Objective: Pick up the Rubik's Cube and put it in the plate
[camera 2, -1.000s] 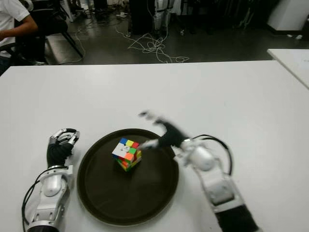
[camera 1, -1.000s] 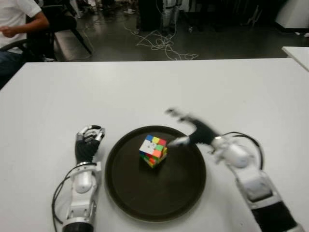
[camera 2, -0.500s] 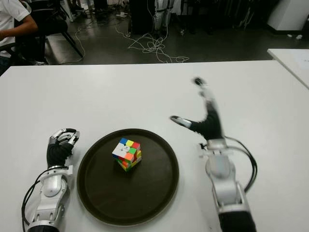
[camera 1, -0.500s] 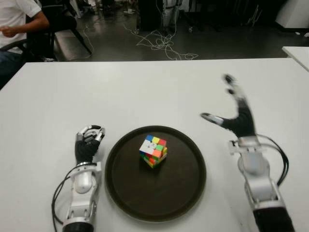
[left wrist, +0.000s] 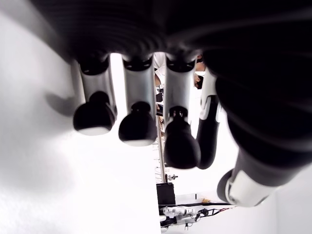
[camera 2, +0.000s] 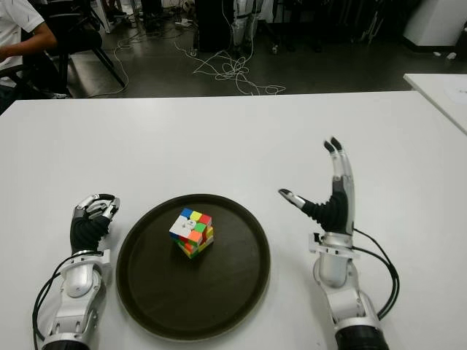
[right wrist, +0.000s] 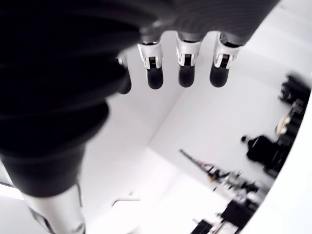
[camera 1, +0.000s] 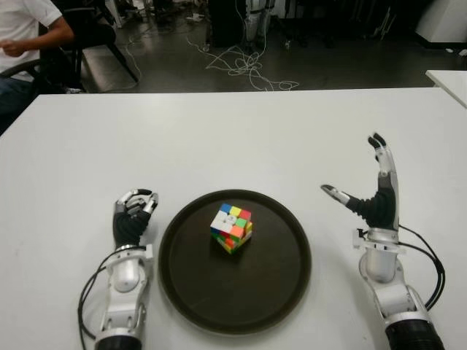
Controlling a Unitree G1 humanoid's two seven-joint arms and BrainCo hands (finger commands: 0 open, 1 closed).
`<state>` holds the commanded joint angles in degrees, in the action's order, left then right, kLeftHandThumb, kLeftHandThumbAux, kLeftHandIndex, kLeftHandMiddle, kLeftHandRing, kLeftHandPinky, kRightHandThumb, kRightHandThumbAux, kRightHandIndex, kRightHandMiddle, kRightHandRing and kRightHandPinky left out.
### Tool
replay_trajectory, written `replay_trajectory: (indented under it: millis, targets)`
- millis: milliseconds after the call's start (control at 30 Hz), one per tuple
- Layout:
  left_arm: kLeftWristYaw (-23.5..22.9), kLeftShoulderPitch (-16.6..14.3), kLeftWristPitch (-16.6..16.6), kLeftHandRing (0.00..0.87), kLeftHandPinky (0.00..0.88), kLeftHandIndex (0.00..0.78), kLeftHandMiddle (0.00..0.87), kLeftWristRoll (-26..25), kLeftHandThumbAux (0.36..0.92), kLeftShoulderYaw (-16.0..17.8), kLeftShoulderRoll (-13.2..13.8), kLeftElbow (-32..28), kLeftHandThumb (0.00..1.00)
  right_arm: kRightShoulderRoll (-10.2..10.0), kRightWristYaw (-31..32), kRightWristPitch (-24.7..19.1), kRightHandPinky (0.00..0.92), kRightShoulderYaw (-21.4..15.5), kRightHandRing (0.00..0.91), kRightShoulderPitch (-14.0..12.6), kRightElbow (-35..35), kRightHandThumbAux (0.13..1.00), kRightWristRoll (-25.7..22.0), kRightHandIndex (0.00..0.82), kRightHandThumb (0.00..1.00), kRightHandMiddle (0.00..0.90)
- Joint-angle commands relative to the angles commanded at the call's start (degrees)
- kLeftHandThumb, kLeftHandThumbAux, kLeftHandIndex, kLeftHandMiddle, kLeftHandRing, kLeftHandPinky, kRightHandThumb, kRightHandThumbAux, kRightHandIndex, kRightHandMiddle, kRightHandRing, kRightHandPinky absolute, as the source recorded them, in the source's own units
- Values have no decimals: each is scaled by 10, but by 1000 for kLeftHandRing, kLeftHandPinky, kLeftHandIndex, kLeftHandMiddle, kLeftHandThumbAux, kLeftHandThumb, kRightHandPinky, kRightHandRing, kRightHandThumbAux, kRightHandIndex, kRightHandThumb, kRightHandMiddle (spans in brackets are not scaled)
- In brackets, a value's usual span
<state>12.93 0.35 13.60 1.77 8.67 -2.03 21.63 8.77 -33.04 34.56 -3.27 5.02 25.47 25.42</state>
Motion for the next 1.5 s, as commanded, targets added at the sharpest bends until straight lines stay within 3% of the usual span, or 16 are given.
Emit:
replay_trajectory:
  millis: [300,467,667,767,867,1067,1267,1500]
  targets:
    - [-4,-8,27,817,815,444,788,-11,700,5,1,20,717,1,9,-7,5,-1,15,-11,11,833,-22,48,0,45]
    - [-6,-8,27,815,813,444,785,-18,701,7,-1,22,716,-4,23,-5,106,-1,158,-20,35,805,-48,200,0,190]
    - [-3,-6,22,813,812,444,783,-15,701,7,-1,19,715,-6,67,-5,316,3,372,-31,55,751,-89,382,0,380]
    - [-1,-4,19,813,811,444,782,-12,701,6,-1,16,716,-14,117,-38,405,2,459,-51,30,759,-132,450,0,450]
    - [1,-2,17,813,811,444,781,-9,701,5,-1,12,715,-23,151,-78,589,0,601,-74,-7,782,-164,515,26,579]
    - [5,2,13,809,809,444,779,-4,702,2,-3,2,714,-57,174,-207,780,0,768,-125,-122,810,-196,600,124,752]
    - [8,-1,18,808,807,444,781,3,702,0,2,10,715,-72,178,-306,822,1,820,-136,-187,833,-204,678,156,807]
    - [9,-3,10,810,802,444,789,3,702,0,4,12,715,-80,176,-364,832,2,834,-139,-227,857,-197,736,184,822]
